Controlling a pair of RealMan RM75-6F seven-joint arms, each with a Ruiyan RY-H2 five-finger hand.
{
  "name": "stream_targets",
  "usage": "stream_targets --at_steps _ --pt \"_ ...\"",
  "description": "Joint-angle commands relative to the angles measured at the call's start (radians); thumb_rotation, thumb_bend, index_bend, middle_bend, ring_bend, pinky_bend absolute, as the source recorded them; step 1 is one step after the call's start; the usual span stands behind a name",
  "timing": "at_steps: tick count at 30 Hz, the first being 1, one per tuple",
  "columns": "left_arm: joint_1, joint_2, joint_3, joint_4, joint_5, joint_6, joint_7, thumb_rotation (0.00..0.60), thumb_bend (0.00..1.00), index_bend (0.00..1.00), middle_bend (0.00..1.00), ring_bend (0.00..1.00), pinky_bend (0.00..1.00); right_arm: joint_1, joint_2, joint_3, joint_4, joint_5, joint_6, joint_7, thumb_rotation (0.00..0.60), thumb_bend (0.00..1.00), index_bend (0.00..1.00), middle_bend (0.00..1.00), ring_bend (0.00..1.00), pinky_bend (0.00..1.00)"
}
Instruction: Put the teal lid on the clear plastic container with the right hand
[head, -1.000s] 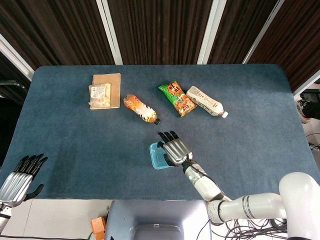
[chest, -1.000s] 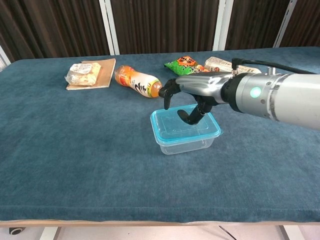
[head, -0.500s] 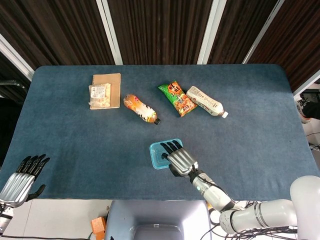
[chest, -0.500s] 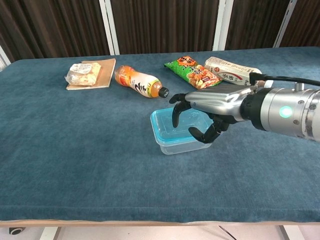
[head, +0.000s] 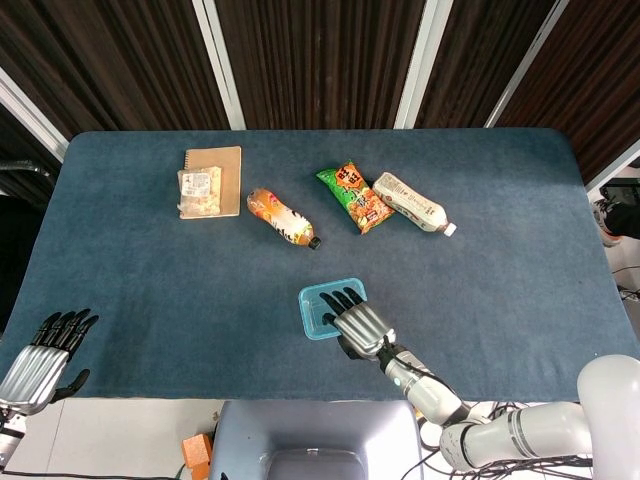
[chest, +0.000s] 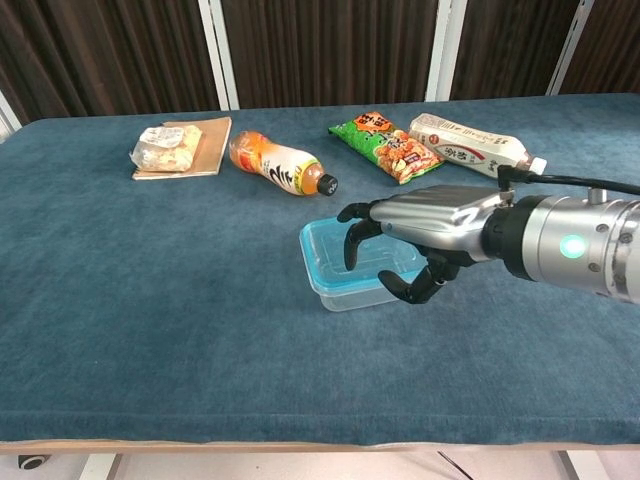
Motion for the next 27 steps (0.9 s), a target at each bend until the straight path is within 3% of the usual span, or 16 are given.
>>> stream_targets --at_steps 1,27 --pt "0.001 0.001 -0.001 0.002 -0.001 0.001 -0.003 0.6 0.35 0.0 0.04 0.04 0.04 -0.004 -0.001 -0.001 0.004 0.0 -0.002 0.0 0.6 0.59 0.33 0.0 0.0 0.0" --pt "-0.006 0.006 -0.001 -0.007 -0.001 -0.013 0.011 0.6 0.34 0.0 0.04 0.04 0.04 -0.032 -0.026 0.001 0.06 -0.04 -0.054 0.051 0.6 0.59 0.33 0.0 0.0 0.0"
